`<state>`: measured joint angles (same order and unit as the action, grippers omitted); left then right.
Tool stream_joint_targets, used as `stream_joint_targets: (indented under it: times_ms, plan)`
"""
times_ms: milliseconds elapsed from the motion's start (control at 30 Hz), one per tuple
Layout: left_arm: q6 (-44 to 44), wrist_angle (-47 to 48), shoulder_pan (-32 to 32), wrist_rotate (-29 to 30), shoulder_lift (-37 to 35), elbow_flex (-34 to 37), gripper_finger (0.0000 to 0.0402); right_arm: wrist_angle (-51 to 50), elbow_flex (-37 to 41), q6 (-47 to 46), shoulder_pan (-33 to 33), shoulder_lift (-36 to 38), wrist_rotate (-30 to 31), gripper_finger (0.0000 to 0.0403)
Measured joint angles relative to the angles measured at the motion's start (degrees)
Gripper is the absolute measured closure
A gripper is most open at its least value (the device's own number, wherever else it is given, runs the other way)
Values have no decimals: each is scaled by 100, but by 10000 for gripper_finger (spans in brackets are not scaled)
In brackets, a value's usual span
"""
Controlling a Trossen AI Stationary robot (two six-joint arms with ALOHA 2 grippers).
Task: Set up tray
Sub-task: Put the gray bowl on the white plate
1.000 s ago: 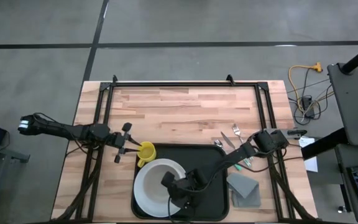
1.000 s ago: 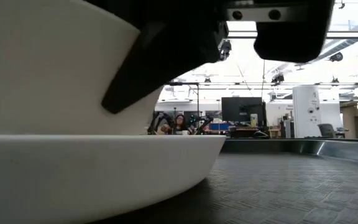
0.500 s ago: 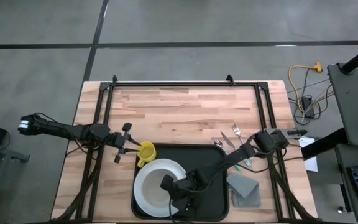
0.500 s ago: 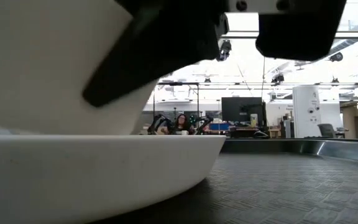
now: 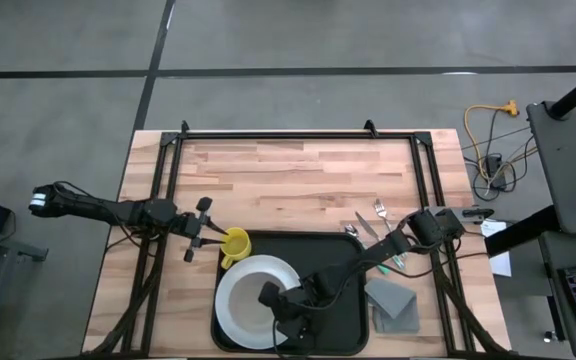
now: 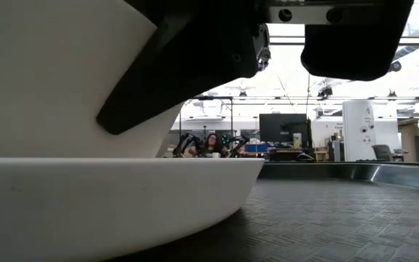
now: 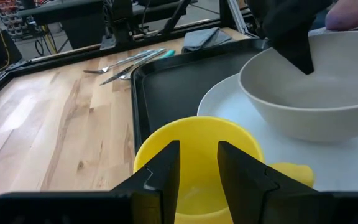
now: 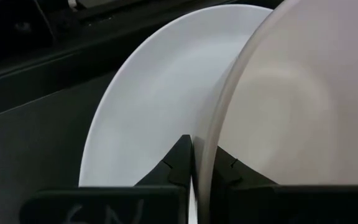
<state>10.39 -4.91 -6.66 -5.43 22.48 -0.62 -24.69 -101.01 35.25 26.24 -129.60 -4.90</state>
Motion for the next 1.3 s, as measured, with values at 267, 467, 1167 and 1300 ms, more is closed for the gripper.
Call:
stream_joint_targets:
  times_ms: [267, 467, 1167, 1300]
  plan:
    - [0, 0, -1, 0, 0, -1, 307, -7, 11, -57, -26, 0, 13, 394]
    - [0, 0, -1, 0, 0, 2, 307, -7, 33, -79, -64, 0, 9, 394]
    - [0, 0, 0, 0, 0, 0, 307, 15, 55, -271, -170, 4, -6, 394]
    - [0, 0, -1, 0, 0, 0, 307, 15, 55, -293, -168, 9, -5, 394]
